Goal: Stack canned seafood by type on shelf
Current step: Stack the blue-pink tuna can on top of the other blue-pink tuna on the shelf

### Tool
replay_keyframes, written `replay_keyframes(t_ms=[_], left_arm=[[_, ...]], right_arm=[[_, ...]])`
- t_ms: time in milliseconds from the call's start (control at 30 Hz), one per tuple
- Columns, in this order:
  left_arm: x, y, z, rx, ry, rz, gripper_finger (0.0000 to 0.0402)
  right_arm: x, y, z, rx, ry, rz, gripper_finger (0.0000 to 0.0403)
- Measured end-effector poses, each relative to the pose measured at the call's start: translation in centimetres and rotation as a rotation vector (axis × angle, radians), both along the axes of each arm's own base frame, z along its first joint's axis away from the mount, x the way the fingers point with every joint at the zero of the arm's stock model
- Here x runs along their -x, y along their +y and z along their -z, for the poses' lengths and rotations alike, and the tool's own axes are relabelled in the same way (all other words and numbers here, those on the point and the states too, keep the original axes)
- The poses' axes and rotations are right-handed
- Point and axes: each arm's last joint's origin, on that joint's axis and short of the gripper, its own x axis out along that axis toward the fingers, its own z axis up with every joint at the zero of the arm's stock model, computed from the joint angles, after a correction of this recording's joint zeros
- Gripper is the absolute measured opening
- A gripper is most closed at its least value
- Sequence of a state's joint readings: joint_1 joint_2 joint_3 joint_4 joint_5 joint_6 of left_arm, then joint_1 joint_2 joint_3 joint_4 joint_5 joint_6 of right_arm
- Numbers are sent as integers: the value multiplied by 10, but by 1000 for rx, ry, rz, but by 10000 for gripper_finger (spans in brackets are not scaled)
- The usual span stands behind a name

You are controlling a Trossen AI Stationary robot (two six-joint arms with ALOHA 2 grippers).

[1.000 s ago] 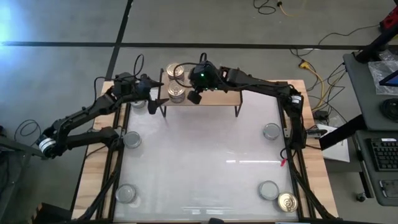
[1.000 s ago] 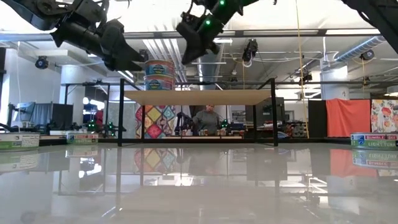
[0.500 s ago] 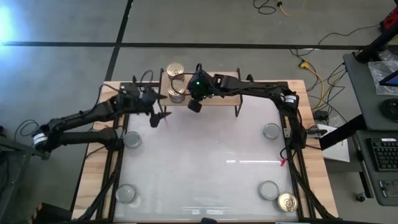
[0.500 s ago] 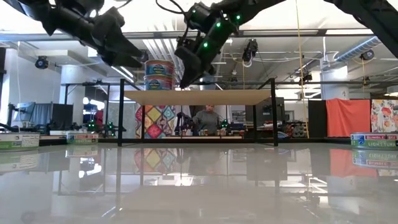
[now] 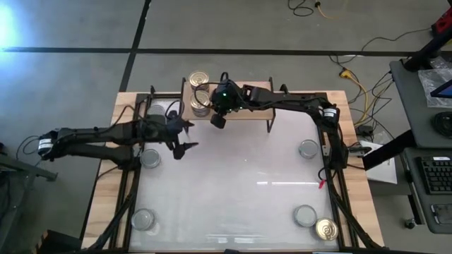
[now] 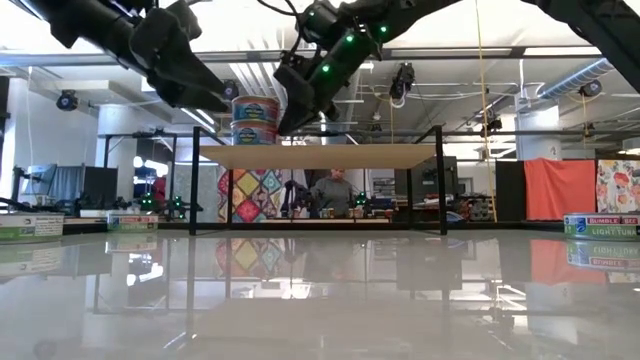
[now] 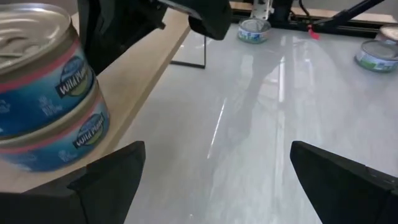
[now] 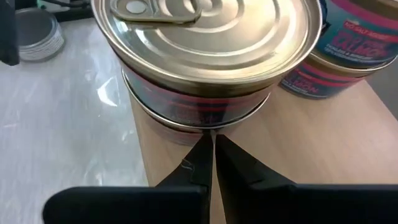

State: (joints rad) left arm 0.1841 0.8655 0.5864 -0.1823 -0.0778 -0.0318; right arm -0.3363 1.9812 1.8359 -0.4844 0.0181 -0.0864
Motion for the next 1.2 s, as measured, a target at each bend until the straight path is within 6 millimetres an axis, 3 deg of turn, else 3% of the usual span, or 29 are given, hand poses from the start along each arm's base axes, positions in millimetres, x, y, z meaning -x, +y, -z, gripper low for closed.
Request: replay_keyframes(t_ms=[533,700,900,1067,1200], left_arm=[[-6,-31,14,79,-14,3,385],[-9,-40,17,69,2,-2,385],[-9,-40,18,50,4,-39,385],[-10,-40,18,55,2,-46,385],[-19,-48,18,76,-35,36,385]], right_arm=[[1,3,-7,2,-22,-1,13],[15,18,-28,-15,37,-19,13],[29,70,-43,-73,133,-90,13],[40,135,-41,-138,245,-174,12],[49,193,-26,-220,347,-191,13]])
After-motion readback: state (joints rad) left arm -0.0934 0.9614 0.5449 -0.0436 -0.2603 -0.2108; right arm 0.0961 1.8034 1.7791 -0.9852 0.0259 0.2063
